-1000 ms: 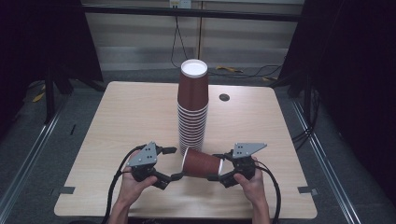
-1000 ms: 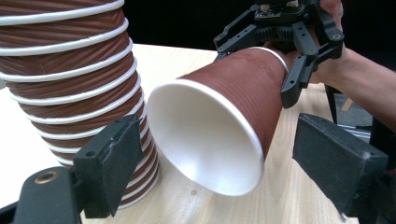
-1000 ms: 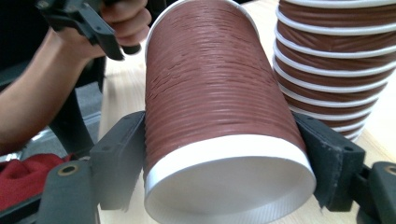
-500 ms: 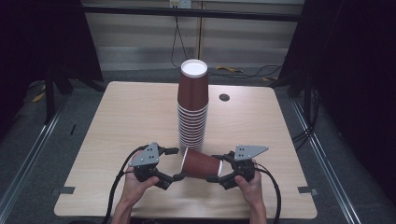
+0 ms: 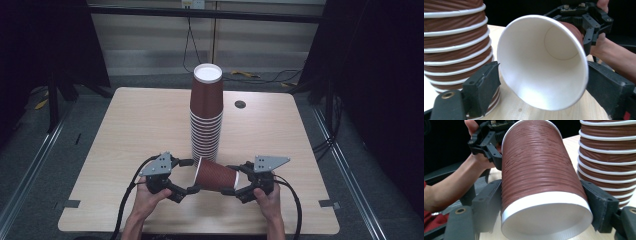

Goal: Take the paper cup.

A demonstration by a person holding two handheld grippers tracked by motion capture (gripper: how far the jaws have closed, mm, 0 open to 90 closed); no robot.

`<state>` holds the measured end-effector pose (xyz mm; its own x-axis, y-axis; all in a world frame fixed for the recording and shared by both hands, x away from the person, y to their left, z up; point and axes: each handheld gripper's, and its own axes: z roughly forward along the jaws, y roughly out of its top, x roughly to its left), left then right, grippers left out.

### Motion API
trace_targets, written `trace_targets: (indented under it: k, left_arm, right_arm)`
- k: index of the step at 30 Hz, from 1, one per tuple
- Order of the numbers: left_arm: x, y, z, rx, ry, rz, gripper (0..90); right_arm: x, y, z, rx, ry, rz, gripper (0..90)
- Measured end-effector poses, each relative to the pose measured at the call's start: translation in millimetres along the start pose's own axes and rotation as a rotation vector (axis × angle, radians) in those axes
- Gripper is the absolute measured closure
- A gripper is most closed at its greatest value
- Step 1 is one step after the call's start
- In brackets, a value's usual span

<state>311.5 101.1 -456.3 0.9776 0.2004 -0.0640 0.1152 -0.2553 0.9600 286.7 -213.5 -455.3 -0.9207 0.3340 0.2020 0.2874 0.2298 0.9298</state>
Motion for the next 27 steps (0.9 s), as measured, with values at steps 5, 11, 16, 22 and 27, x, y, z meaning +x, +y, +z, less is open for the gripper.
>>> trace_targets:
  k: [5, 11, 16, 22, 27]
  left_arm:
    - [-1.1, 0.2, 2.1, -0.002, -0.002, 0.002, 3.5]
    - [-0.5, 0.0, 7.6, -0.005, -0.026, 0.009, 0.0]
    - [0.5, 1.1, 10.8, -0.006, -0.052, 0.012, 0.0]
    - [-0.1, 2.7, 17.5, 0.014, -0.069, 0.024, 0.0]
    - [-2.5, 3.3, 20.4, 0.021, -0.081, 0.037, 0.0]
  right_arm:
    - [0.4, 0.9, 0.3, -0.01, 0.023, -0.014, 23.7]
    - [1.8, 2.0, 4.0, 0.009, 0.035, -0.028, 23.6]
    - [2.9, 1.6, 7.8, 0.016, 0.041, -0.034, 23.6]
    - [3.6, 3.0, 9.8, 0.02, 0.046, -0.041, 23.6]
    - [4.1, 3.3, 10.2, 0.024, 0.057, -0.047, 23.5]
